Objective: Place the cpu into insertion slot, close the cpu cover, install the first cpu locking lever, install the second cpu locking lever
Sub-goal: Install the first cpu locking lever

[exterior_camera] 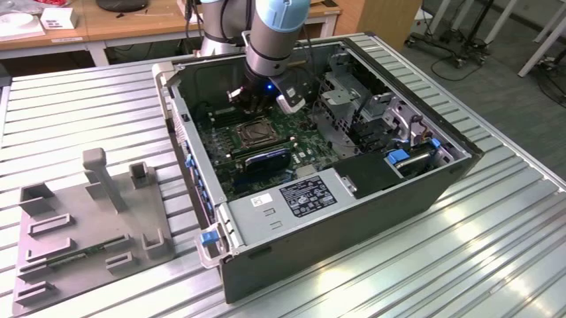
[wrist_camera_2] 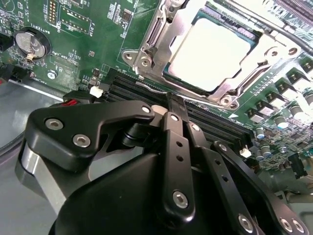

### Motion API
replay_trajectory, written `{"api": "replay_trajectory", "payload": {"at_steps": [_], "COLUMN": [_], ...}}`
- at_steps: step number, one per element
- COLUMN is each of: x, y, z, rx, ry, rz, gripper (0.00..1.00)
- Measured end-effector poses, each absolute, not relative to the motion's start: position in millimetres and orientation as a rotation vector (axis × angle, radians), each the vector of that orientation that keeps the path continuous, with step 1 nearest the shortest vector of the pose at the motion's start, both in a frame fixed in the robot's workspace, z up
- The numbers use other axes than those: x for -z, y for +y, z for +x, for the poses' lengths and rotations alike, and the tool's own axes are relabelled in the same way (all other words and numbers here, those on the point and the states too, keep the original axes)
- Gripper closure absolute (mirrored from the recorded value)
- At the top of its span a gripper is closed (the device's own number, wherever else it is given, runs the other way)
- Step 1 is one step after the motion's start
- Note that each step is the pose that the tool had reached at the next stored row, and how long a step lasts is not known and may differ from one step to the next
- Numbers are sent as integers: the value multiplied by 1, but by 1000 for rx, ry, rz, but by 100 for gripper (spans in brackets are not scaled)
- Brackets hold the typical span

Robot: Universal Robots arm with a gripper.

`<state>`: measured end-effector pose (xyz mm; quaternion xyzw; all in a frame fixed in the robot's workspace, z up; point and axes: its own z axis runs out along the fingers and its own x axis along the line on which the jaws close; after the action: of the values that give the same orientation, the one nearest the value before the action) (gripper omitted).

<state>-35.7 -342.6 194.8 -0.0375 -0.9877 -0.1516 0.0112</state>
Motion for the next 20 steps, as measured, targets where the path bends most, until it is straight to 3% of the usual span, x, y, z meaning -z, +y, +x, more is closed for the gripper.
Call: {"api": "replay_trajectory", "payload": {"at_steps": [20], "x": [-194], "y": [-340], "z": [-35], "rx": [468], "ry": [-3055], "rz": [-122], "gripper": [89]}}
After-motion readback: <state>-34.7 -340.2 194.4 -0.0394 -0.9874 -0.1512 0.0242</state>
